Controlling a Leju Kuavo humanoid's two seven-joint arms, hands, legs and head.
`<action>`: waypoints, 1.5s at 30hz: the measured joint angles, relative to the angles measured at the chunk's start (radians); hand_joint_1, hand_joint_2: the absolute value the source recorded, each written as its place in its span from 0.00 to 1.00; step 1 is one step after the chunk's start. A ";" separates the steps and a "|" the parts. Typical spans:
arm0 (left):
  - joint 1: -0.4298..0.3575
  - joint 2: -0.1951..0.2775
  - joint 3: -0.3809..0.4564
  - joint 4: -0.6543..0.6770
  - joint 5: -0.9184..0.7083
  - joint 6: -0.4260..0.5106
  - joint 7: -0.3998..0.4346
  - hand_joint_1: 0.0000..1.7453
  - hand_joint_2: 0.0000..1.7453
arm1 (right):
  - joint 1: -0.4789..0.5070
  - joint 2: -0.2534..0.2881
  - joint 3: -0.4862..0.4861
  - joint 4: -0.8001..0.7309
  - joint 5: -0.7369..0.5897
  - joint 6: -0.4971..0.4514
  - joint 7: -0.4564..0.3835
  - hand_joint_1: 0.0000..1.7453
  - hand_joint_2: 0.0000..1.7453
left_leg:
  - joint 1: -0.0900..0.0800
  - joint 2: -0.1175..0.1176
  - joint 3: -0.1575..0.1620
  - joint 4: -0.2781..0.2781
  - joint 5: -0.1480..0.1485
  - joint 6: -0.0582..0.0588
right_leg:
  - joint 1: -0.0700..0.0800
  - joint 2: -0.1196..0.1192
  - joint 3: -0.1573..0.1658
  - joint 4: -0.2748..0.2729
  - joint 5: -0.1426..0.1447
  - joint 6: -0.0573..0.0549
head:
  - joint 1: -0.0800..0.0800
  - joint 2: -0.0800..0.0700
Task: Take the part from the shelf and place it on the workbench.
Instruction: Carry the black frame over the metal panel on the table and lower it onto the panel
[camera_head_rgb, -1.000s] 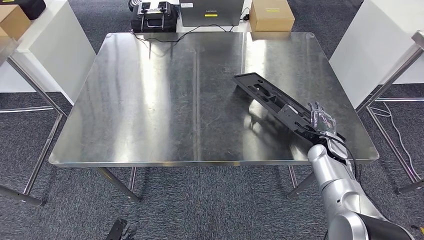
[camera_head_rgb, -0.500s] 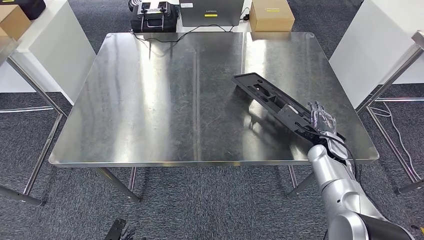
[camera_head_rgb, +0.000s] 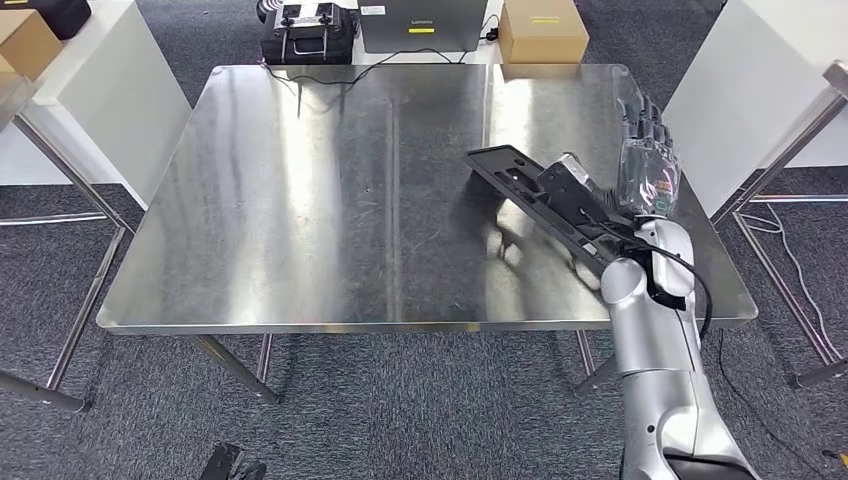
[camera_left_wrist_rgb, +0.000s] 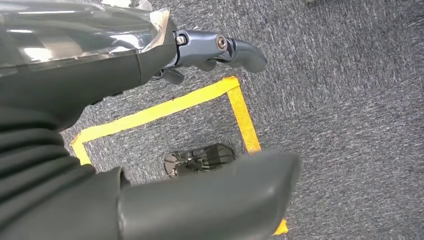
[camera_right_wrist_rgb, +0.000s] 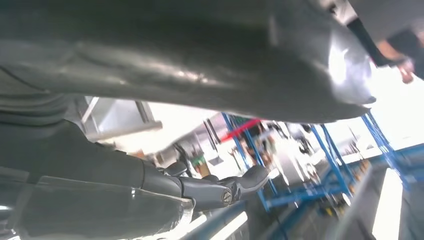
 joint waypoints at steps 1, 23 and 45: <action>0.000 0.000 0.000 0.001 0.001 -0.001 0.000 0.00 0.00 | 0.019 -0.001 0.008 -0.035 0.004 -0.001 0.000 0.00 0.00 | 0.000 0.000 0.000 0.000 0.000 0.000 | 0.000 0.000 0.000 0.000 0.000 0.000 | 0.000 0.000; 0.016 0.007 0.010 0.007 0.020 -0.016 -0.005 0.00 0.00 | 0.407 -0.083 0.075 -0.639 -0.016 -0.007 -0.011 0.00 0.00 | -0.006 0.000 0.005 0.006 -0.008 0.024 | -0.012 0.000 0.004 0.005 -0.010 0.019 | 0.000 0.000; 0.018 0.001 0.010 0.008 0.010 -0.001 -0.001 0.00 0.00 | 0.676 -0.149 0.023 -0.813 -0.027 -0.079 -0.012 0.00 0.00 | 0.021 0.004 -0.086 0.312 -0.196 -0.036 | -0.013 -0.005 0.027 0.016 -0.032 -0.027 | -0.005 0.000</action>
